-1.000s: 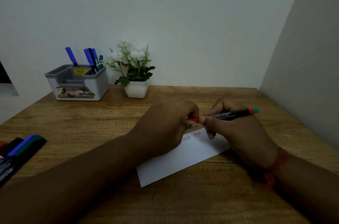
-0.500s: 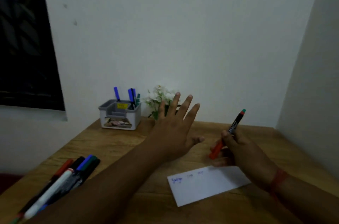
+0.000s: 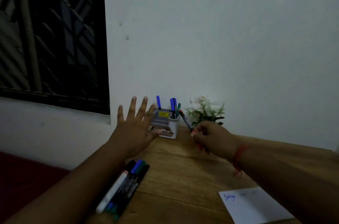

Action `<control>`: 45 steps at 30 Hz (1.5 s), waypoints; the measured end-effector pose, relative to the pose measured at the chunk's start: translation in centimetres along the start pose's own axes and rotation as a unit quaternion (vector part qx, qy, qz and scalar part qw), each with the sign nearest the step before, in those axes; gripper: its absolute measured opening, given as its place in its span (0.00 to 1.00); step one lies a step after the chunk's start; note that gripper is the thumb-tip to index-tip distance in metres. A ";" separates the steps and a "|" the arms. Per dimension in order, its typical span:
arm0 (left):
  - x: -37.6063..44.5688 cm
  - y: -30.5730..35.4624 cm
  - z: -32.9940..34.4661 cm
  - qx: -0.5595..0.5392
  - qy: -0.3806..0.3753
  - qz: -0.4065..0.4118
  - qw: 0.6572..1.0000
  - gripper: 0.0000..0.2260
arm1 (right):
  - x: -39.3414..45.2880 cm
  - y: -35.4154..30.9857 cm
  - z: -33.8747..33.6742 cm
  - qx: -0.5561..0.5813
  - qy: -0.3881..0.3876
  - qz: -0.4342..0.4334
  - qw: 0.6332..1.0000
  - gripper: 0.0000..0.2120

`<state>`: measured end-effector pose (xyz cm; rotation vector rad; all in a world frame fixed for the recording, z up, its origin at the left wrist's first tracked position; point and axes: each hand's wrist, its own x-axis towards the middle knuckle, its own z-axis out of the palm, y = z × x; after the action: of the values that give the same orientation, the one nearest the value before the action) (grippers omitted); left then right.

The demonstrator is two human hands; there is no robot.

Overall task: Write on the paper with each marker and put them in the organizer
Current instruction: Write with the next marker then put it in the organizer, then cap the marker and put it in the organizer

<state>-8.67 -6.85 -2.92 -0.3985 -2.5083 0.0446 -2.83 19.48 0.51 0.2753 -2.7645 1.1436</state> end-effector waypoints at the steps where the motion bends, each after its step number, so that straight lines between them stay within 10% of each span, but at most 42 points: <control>1: -0.4 -1.2 0.3 0.008 -0.005 -0.007 1.000 0.40 | 1.1 -0.8 0.2 -0.030 0.016 -0.016 0.999 0.04; 16: -1.7 -3.8 2.2 -0.037 -0.077 -0.012 0.996 0.39 | 18.0 -9.4 0.8 -0.441 0.069 -0.071 0.892 0.07; 26: -1.5 -3.4 2.0 -0.011 -0.099 -0.006 0.995 0.37 | 21.2 -11.2 3.5 -0.468 0.000 -0.052 0.882 0.14; 38: -1.8 -3.4 1.3 -0.039 -0.149 0.074 0.985 0.32 | 16.2 -9.1 3.0 -0.414 0.143 -0.181 0.880 0.14; 45: -2.9 -3.0 -0.5 -0.317 -0.274 0.169 0.892 0.15 | 2.4 -5.4 2.5 -0.346 0.042 -0.245 0.905 0.14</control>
<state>-6.93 -10.59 -3.73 -1.2372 -2.9184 -0.6231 -4.13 13.66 2.87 0.7393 -2.5821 0.0358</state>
